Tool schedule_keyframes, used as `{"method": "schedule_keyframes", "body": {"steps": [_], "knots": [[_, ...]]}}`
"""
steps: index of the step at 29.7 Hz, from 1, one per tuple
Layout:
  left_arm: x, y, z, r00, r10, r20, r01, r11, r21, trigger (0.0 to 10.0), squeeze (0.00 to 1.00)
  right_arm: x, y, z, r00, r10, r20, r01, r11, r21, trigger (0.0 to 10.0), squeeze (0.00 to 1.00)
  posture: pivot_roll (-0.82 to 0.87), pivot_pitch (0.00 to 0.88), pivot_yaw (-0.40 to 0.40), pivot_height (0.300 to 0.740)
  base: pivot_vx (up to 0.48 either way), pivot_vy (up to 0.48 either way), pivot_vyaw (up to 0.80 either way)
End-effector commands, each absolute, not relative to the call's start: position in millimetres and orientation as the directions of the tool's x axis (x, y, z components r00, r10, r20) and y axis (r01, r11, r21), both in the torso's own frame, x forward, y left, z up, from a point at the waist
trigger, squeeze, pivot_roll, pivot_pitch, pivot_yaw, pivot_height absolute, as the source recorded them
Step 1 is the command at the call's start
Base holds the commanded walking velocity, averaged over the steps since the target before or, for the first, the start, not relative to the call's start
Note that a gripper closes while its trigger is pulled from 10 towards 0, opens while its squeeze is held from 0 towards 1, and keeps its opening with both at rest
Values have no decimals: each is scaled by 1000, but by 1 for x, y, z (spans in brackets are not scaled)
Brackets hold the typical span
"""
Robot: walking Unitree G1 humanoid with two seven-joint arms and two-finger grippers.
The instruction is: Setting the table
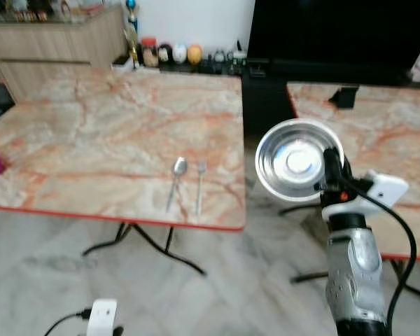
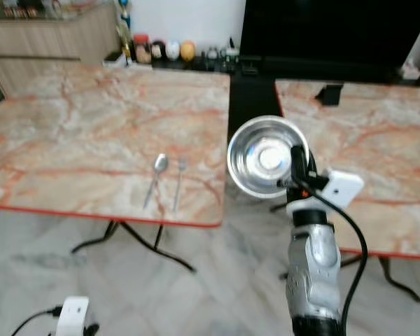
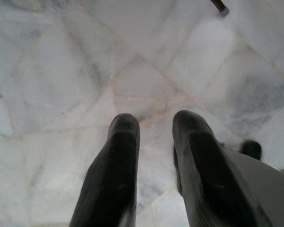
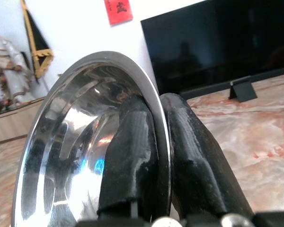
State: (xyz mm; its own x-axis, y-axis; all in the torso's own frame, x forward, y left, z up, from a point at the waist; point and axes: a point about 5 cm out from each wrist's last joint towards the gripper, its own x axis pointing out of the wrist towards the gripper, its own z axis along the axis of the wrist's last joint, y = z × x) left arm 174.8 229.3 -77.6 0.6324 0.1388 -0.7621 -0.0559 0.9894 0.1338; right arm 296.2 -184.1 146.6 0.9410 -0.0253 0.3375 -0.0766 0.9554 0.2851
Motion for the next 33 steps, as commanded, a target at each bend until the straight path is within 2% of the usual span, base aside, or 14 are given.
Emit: {"method": "schedule_keyframes", "body": {"steps": [1, 33], "knots": [[178, 229, -76, 640, 133, -757, -48, 990, 134, 10000, 0, 296, -188, 154, 930, -34, 366, -75, 958, 277, 10000, 0, 34, 0, -35, 724, 0, -352, 0], [175, 227, -78, 637, 129, -760, -56, 991, 121, 10000, 0, 298, -196, 156, 935, -50, 352, -44, 966, 255, 10000, 0, 17, 0, -40, 724, 0, -351, 0]]}}
